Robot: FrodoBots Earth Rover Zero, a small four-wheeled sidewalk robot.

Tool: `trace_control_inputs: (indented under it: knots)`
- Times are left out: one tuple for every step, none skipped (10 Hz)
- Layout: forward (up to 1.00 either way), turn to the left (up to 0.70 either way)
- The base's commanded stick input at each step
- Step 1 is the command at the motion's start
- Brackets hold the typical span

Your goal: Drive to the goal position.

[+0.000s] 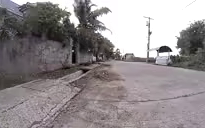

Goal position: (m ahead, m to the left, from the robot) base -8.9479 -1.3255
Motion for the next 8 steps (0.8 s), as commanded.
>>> trace_control_inputs:
  knots:
    - [0.00, -0.45]
    - [0.00, -0.45]
    - [0.00, -0.45]
    - [0.00, -0.45]
    - [0.00, -0.45]
    - [0.00, -0.45]
    - [0.00, -0.45]
    - [0.00, -0.45]
